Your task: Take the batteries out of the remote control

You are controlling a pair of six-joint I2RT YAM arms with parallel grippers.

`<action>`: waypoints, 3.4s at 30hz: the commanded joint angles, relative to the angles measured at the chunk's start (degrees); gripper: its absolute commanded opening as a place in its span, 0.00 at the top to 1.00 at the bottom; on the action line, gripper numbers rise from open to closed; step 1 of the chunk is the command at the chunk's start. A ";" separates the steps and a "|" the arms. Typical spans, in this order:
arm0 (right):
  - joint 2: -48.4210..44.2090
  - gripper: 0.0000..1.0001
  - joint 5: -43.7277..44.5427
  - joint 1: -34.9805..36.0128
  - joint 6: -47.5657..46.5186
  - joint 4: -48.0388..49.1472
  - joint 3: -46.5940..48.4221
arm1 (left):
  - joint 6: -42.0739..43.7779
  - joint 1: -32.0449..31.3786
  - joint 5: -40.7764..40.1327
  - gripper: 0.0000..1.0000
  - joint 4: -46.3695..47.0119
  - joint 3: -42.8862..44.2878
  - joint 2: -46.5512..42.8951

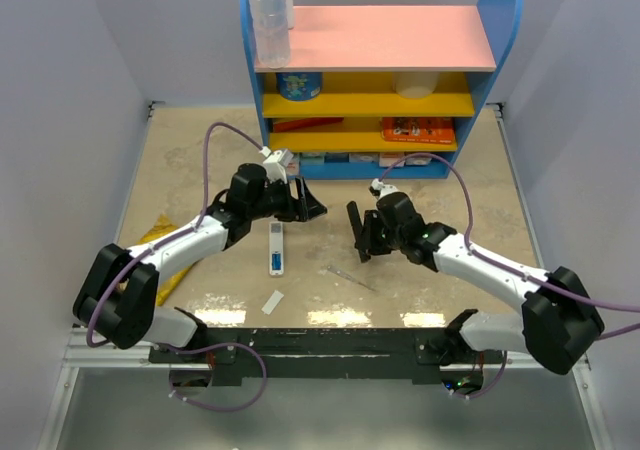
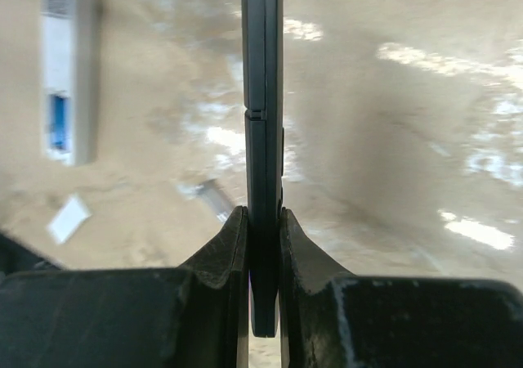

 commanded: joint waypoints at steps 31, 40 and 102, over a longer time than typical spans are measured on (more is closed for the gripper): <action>13.26 1.00 20.83 3.60 -5.31 -17.79 12.96 | -2.16 0.07 -3.14 0.23 -1.26 -0.41 1.62; 9.23 1.00 14.95 -1.23 -3.73 -12.17 8.58 | -0.93 0.51 -3.93 0.22 -4.59 -0.41 -3.73; 20.55 0.61 6.67 16.52 -14.80 -1.17 12.26 | 13.75 11.68 -10.26 0.12 -33.86 -0.15 -17.98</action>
